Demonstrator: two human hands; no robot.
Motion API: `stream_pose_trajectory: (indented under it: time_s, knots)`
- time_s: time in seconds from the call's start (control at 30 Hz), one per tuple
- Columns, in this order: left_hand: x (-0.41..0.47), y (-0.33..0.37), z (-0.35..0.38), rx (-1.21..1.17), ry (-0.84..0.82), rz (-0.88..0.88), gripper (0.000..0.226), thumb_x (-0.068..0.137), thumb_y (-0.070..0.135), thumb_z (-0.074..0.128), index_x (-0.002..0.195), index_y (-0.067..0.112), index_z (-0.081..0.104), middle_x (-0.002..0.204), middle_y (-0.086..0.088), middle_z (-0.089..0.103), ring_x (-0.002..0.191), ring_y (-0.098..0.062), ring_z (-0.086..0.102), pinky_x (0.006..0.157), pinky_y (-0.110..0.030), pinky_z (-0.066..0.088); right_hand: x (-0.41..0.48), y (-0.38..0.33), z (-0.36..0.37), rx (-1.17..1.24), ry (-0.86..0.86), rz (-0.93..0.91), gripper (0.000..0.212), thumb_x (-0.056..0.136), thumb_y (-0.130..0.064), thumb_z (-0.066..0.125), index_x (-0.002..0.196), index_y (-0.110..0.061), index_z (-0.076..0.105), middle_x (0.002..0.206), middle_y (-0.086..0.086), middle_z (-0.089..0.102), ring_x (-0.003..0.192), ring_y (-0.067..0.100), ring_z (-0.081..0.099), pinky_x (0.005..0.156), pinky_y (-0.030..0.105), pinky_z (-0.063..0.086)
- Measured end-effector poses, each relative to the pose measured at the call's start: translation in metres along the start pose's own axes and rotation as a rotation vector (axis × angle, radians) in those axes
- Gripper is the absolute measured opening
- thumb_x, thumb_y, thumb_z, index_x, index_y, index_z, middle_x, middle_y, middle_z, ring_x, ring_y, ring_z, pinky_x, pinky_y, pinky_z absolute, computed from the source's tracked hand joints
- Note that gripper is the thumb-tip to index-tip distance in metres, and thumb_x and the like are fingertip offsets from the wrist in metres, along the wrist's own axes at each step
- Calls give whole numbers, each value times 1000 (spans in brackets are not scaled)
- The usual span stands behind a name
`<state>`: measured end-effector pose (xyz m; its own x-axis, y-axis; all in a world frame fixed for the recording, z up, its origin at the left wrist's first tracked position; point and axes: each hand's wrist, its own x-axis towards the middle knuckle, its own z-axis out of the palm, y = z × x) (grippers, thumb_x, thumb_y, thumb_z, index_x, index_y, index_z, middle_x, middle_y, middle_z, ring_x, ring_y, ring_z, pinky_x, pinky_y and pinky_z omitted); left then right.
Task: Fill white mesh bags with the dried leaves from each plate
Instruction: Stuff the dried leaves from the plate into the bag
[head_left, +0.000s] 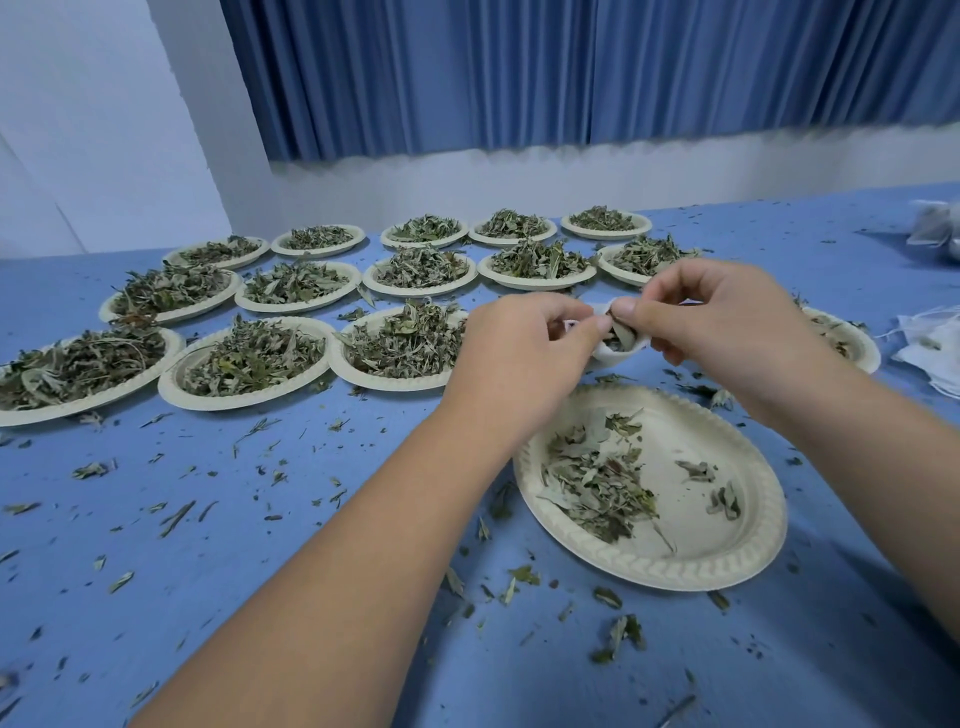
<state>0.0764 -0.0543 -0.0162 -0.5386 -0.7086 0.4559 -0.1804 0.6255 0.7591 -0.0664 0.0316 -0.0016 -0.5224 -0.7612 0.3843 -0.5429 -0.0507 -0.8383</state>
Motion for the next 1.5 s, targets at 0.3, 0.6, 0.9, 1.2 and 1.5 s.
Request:
stream_pose_trajectory:
  time_s: [0.3,0.6,0.9,1.2,1.5]
  knots:
    - [1,2,-3,143,6,49,18,94,27,59,90,22,76,54,11,51,48,-5,43,49,-18,31,-1,-3,-2,-27,-48,62,20,89,-32,65,82,-13,60,67,-7,63,46,4,59,45,19,48]
    - [-2,4,0,53,18,51,21,95,23,58,89,18,77,65,6,64,54,-3,47,52,-16,35,-2,-2,4,201,-165,164,15,77,-9,75,82,-2,63,63,3,66,55,12,64,55,22,56]
    - [-4,8,7,-101,-34,22,21,95,23,59,93,21,79,62,5,65,52,-2,46,53,-19,34,-2,-4,15,-187,77,44,24,70,-31,74,66,-15,56,45,-6,53,37,2,41,38,16,34]
    - [-6,9,6,-259,26,-61,23,95,20,58,88,25,79,61,9,65,55,1,53,53,-14,41,-2,-10,-8,390,-482,320,45,71,-16,72,114,-8,63,110,20,68,96,35,68,81,43,58]
    - [-6,11,9,-301,-11,-108,21,96,20,58,93,20,79,48,14,57,47,4,49,48,-11,36,-1,-7,2,272,-194,280,22,68,1,77,82,-4,62,66,4,63,53,11,62,51,20,52]
